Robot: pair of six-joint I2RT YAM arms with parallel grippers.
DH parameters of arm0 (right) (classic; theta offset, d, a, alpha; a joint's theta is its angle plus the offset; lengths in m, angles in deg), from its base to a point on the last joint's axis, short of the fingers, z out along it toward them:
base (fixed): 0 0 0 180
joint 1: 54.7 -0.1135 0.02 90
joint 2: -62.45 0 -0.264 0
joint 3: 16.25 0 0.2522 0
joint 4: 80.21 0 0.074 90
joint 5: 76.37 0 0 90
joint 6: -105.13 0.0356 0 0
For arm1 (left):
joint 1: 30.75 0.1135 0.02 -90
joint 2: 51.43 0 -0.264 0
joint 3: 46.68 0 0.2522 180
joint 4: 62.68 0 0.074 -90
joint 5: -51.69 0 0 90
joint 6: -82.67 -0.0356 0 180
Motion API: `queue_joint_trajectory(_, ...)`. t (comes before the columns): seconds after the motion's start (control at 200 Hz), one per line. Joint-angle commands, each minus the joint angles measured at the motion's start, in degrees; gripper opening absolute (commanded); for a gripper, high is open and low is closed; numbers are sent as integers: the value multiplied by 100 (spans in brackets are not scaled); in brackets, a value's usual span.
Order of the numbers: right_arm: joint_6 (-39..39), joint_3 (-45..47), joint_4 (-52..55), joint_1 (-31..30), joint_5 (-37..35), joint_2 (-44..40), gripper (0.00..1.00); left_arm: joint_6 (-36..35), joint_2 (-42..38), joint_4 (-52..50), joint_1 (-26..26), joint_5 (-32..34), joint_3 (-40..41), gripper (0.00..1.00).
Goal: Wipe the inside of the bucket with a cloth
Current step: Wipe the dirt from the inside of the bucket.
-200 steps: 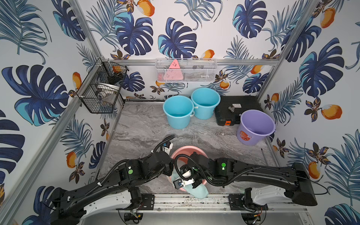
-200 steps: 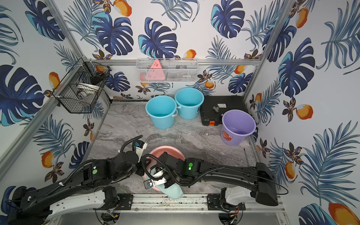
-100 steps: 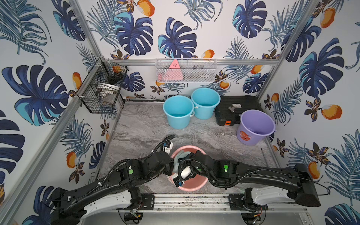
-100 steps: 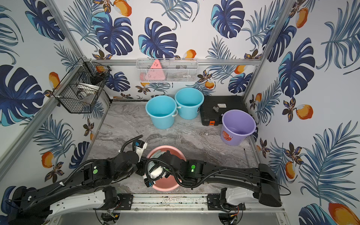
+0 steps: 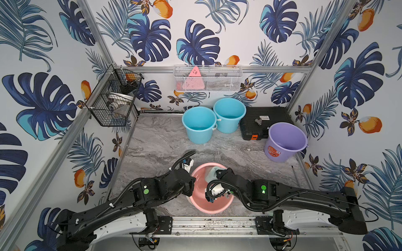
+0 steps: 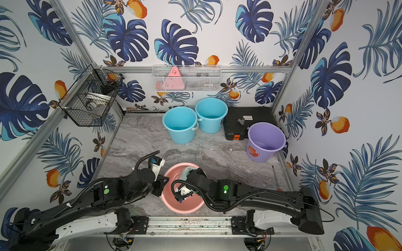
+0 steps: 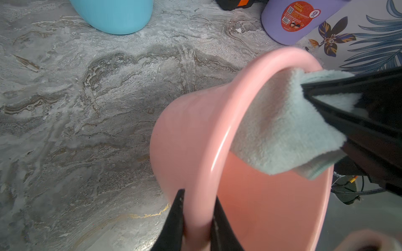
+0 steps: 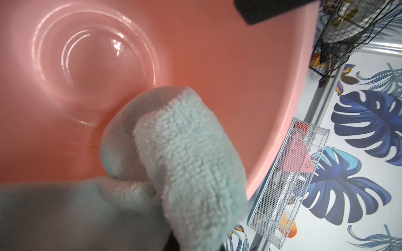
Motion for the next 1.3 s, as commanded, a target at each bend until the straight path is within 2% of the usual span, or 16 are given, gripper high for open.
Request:
queue_joint_trajectory(0.0, 1222, -321, 1784, -37, -23, -116, 0, -27, -4, 101, -4, 64, -45, 0)
queue_joint_trajectory(0.1, 2042, -637, 3026, -59, 772, -132, 0, -23, -17, 113, -4, 60, -30, 0)
queue_joint_trajectory(0.22, 2532, -741, 3664, -87, 2133, -291, 0, -14, -9, 121, -4, 52, -11, 0)
queue_joint_trajectory(0.385, 2938, -658, 3418, -94, 3578, -372, 0, -1, -9, 139, -4, 51, -5, 0)
queue_joint_trajectory(0.525, 3149, -317, 2403, -91, 4086, -234, 0, 8, 18, 192, -4, 39, -3, 0)
queue_joint_trajectory(0.801, 3319, -158, 111, -90, 4379, 475, 0, 8, 62, 196, -4, 13, -20, 0)
queue_joint_trajectory(0.911, 3167, -101, -669, -88, 4188, 739, 0, -10, 71, 192, -4, 18, -30, 0)
queue_joint_trajectory(1.021, 2773, -63, -1274, -89, 3571, 964, 0, 11, 54, 236, -4, 0, -4, 0)
queue_joint_trajectory(1.166, 2026, 71, -2041, -92, 2351, 1135, 0, 35, 53, 255, -5, -19, 26, 0)
queue_joint_trajectory(1.296, 1153, 409, -2999, -93, 1736, 1068, 0, 18, 73, 246, -4, -11, 1, 0)
